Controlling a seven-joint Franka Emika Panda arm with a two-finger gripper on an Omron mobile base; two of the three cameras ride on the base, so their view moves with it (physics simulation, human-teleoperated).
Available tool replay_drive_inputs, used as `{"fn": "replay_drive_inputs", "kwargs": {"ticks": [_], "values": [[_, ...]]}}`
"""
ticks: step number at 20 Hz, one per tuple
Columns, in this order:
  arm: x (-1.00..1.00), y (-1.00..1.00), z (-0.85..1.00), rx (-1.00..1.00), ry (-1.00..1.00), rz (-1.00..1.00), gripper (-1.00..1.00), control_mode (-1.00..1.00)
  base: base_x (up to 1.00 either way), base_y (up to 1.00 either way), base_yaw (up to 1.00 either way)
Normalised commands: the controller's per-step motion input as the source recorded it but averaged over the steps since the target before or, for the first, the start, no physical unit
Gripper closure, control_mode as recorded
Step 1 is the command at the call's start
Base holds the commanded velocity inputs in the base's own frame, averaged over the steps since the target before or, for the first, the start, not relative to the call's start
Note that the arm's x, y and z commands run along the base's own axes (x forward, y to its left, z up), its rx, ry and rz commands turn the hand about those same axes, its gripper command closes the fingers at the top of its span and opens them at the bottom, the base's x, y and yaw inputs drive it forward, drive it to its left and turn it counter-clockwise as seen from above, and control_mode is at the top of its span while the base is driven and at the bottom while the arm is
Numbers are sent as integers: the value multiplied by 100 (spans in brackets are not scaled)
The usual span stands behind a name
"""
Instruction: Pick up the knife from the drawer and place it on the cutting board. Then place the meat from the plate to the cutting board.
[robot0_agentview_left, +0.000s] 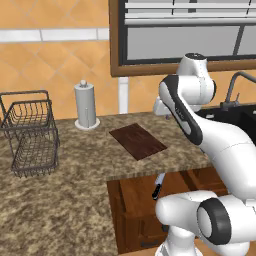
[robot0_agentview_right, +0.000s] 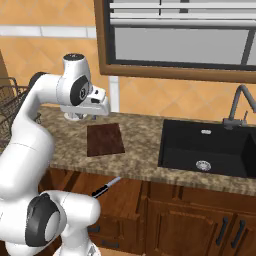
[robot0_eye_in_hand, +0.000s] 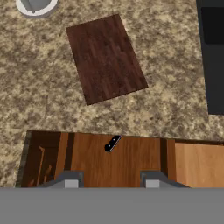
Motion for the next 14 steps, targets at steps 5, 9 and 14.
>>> {"fn": "replay_drive_inputs", "kwargs": {"ticks": [5,9,14], "values": [[0,0,0,0,0,0,-100,100,-11,-38,1],[0,0,0,0,0,0,-100,100,-43,-100,15],[0,0,0,0,0,0,-100,100,-35,-94,34]]}}
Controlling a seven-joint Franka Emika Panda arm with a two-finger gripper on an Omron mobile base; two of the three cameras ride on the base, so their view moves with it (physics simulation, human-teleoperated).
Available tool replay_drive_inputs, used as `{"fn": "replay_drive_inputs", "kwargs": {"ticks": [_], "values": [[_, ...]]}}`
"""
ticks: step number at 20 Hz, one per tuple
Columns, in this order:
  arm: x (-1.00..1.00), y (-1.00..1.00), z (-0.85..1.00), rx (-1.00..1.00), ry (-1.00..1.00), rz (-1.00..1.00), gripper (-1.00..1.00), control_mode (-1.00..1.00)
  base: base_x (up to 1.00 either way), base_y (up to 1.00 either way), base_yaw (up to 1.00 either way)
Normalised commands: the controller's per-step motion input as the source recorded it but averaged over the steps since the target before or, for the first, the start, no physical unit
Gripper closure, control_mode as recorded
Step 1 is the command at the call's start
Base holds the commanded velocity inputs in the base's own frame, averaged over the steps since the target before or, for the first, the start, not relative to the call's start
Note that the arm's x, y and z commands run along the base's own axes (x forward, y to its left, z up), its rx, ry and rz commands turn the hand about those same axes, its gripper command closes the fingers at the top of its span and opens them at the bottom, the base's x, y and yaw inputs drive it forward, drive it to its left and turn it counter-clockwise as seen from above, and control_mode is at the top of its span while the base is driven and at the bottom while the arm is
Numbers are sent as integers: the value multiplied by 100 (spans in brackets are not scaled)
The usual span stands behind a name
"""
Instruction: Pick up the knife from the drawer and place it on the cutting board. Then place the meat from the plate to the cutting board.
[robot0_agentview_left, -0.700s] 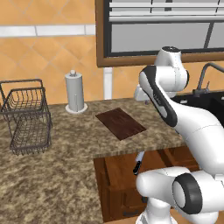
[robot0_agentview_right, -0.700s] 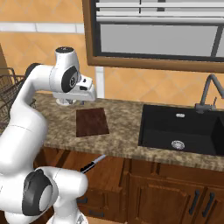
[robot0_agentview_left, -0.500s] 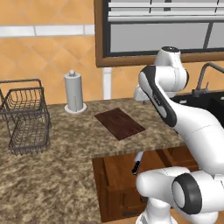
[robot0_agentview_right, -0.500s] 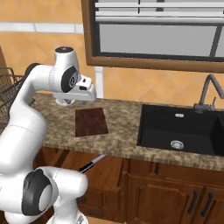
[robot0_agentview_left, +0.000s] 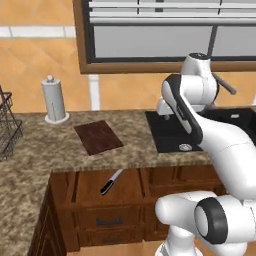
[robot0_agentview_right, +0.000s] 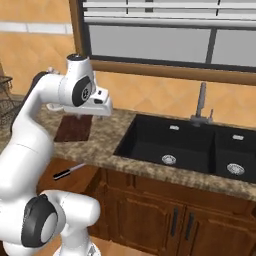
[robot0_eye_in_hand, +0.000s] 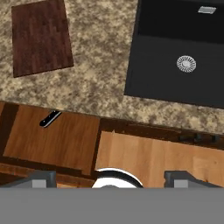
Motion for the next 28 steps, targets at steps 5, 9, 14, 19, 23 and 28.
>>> {"fn": "replay_drive_inputs", "kwargs": {"ticks": [5,9,14,19,23,28], "values": [[0,0,0,0,0,0,-100,100,-6,-58,68],[0,0,0,0,0,0,-100,100,0,-52,70],[0,0,0,0,0,0,-100,100,0,-66,48],[0,0,0,0,0,0,-100,100,14,-36,19],[0,0,0,0,0,0,-100,100,24,-33,28],[0,0,0,0,0,0,-100,100,5,-59,46]]}}
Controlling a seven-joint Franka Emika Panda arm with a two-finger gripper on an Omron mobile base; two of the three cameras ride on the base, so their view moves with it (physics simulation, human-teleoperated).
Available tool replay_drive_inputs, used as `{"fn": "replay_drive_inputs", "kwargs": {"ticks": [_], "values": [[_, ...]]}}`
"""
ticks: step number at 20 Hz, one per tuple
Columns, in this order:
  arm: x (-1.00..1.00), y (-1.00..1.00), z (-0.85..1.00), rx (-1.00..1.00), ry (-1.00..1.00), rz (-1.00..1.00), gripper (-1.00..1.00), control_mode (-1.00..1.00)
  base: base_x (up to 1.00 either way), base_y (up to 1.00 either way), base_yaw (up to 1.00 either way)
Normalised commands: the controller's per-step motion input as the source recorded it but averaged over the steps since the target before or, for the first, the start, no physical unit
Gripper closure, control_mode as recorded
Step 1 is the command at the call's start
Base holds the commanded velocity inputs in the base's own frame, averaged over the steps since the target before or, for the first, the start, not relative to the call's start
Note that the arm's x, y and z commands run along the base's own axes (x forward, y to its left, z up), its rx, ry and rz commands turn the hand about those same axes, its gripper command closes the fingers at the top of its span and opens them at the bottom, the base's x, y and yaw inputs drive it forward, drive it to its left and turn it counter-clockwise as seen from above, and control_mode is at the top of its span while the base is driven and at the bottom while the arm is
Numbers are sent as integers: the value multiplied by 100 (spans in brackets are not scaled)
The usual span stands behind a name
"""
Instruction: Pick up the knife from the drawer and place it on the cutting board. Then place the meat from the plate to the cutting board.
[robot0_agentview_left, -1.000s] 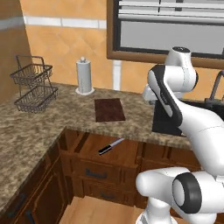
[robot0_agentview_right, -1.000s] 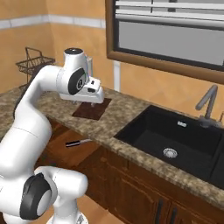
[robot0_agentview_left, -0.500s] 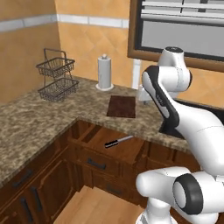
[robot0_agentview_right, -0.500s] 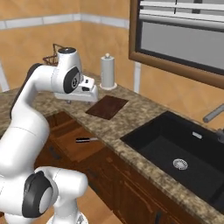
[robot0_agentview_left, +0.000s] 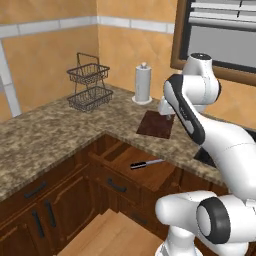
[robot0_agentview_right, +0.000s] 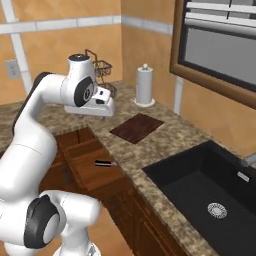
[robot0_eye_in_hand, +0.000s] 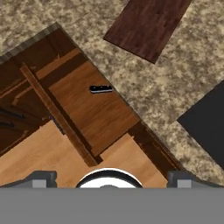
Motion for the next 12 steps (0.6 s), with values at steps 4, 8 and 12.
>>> {"fn": "replay_drive_inputs", "kwargs": {"ticks": [4,8,12], "values": [[0,0,0,0,0,0,-100,100,16,-53,47],[11,0,-6,1,3,9,-100,-100,24,-16,32],[62,12,-66,0,15,25,-100,-100,0,0,0]]}}
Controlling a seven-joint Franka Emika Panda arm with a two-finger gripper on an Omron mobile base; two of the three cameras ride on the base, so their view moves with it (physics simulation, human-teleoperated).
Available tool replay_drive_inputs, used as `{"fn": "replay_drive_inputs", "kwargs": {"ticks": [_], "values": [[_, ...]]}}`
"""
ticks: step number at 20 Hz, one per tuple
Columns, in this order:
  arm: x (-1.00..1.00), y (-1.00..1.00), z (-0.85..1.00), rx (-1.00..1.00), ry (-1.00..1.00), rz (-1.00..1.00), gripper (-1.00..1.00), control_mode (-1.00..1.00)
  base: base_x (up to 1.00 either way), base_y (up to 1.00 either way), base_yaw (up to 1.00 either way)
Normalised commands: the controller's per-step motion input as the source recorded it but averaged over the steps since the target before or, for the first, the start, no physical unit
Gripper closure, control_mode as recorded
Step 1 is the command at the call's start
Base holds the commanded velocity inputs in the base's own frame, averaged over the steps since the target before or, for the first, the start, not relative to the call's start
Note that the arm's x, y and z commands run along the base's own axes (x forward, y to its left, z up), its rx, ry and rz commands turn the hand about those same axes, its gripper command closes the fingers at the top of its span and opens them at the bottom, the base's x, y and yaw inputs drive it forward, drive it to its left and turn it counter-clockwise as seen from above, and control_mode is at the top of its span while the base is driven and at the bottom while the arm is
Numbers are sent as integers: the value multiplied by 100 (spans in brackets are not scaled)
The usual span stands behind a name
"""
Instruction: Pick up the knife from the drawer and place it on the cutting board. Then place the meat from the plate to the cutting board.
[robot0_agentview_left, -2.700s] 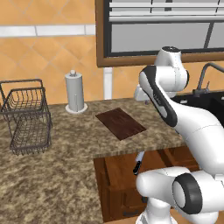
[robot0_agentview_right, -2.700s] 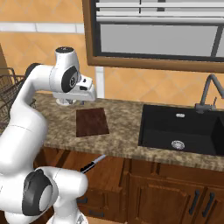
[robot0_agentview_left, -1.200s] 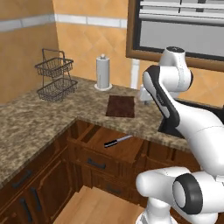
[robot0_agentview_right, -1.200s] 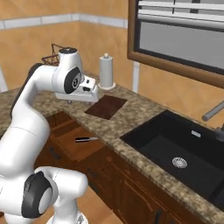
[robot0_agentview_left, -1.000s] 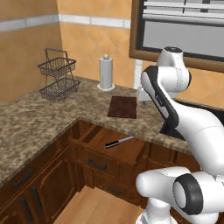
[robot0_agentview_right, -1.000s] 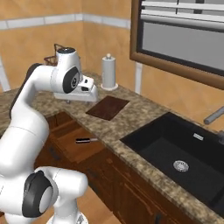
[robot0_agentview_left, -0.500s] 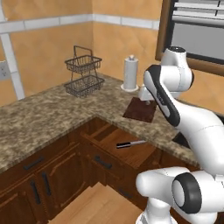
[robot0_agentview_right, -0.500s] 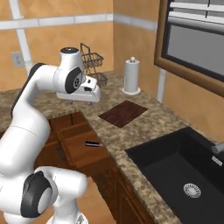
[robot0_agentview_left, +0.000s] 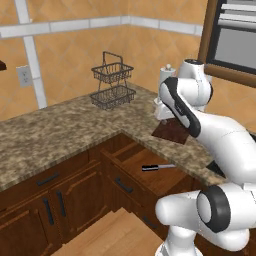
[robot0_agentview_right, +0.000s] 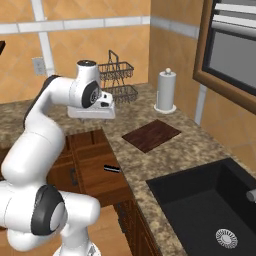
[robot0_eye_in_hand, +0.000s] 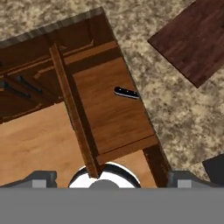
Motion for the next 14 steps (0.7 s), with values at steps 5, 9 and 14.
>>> {"fn": "replay_drive_inputs", "kwargs": {"ticks": [5,9,14], "values": [[67,51,-100,-1,14,12,-100,-100,0,0,0],[20,71,-100,-3,7,5,-100,-100,0,0,0],[21,35,-100,-2,8,0,-100,-100,0,0,0]]}}
